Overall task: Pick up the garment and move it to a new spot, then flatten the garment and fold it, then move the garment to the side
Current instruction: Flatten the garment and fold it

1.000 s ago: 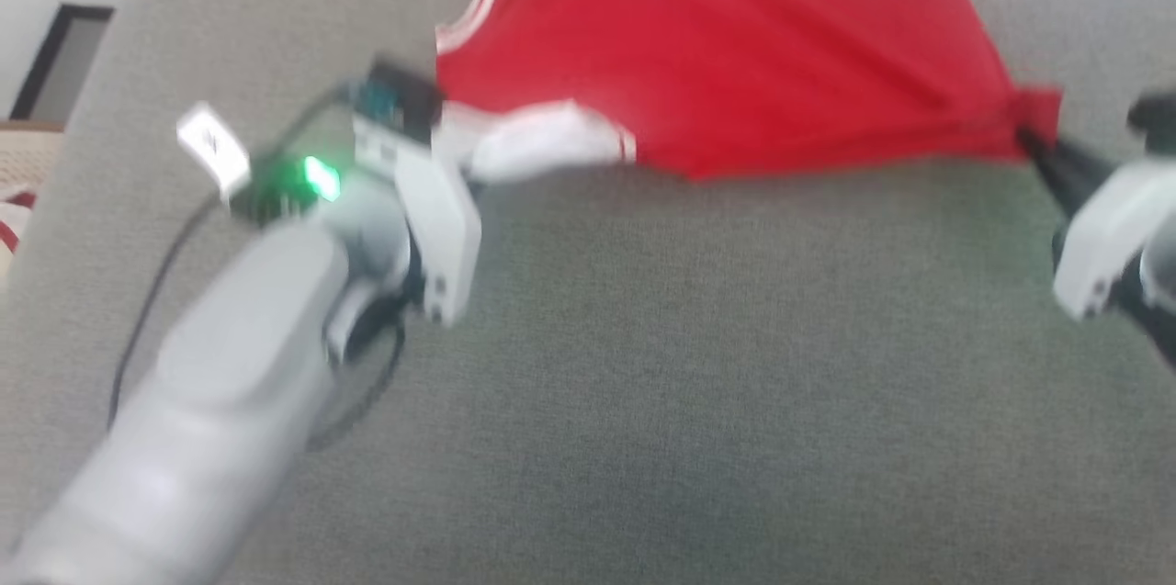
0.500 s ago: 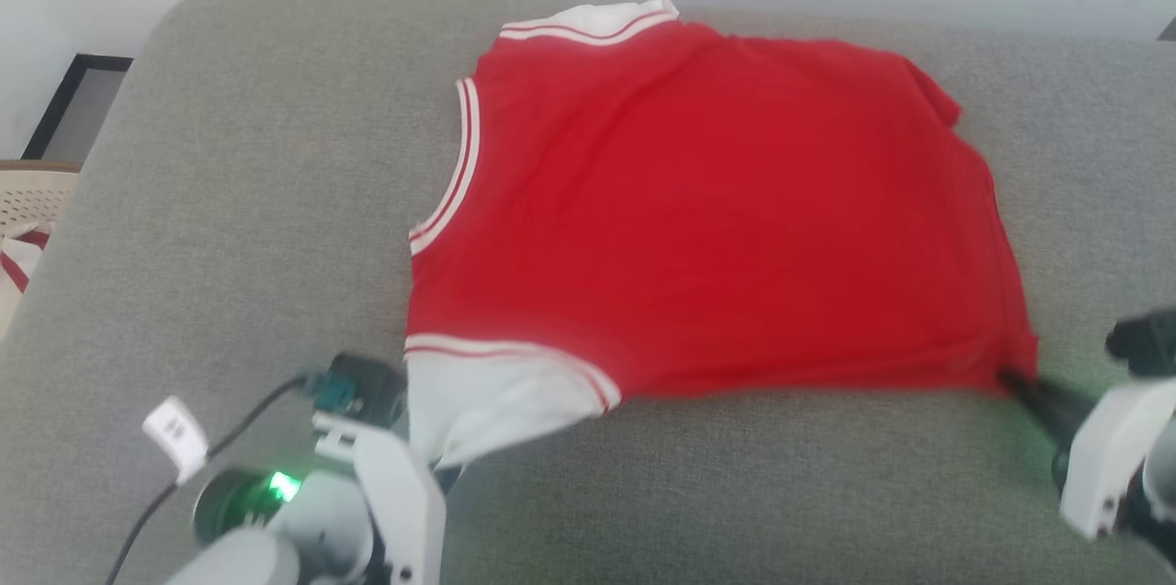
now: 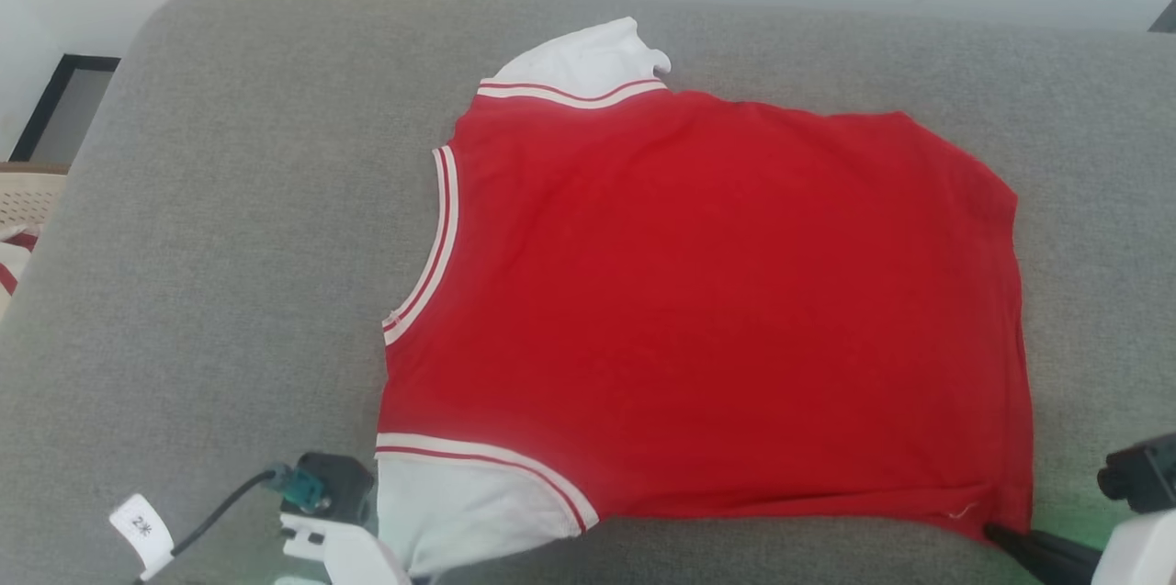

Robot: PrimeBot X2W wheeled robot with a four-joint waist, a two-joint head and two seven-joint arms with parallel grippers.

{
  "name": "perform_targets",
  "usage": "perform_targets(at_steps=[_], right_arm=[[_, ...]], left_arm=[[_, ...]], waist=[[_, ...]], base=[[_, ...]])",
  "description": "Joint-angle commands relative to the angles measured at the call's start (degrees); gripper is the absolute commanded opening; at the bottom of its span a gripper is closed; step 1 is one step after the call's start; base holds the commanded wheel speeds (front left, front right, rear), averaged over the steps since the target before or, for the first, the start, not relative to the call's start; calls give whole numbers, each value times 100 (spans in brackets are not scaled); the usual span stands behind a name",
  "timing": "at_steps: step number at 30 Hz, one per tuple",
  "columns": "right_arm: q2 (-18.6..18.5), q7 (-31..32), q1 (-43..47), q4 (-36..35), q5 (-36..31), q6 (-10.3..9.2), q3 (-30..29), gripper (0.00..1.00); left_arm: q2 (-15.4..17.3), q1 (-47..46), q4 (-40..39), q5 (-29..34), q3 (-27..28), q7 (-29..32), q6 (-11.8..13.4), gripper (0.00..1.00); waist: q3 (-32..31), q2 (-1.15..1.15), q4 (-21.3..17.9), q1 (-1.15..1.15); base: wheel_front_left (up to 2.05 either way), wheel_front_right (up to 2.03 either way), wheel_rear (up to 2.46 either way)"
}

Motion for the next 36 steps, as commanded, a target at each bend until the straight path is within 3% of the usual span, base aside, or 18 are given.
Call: perform_targets(at_steps=[1,7,11,14,19,23,29,36], right_arm=[[2,-15,111,-10,38,-10,-18,0],[140,-198,-71,-199,-322,-10,-613,0],[354,-105,-388,-199,-624,-10,-934,0],[532,62,-741,-103,-883,-10,-1060,0],[869,251,-1499,182,-1303,-10,-1122,0],[1128,288,-2102,548,-1589,-9,-974,0],[1447,228,-2860,1251,-1713,-10,-581,0],[1662,374,-3385,1935,-1665,-10,-125,0]], left_arm=[[32,-67,-49,39,43,-43,-11,0],[270,-775,-185,489,138,-156,-295,0],[334,-1614,-19,792,124,-78,-726,0],[209,-2320,340,947,87,-70,-1141,0],[-214,-3405,1449,1070,-47,-177,-1816,0],[-656,-4038,2512,1051,-139,-342,-2216,0],[-1192,-4608,4060,947,-263,-480,-2635,0],[-1628,-4939,5318,844,-369,-460,-2939,0]], waist=[[6,0,-2,0],[20,0,-58,0],[63,0,-91,0],[138,0,-120,0],[347,0,-205,0],[549,0,-282,0],[792,0,-382,0],[925,0,-424,0]], base=[[0,0,0],[0,0,0],[0,0,0],[0,0,0],[0,0,0],[0,0,0],[0,0,0],[0,0,0]])
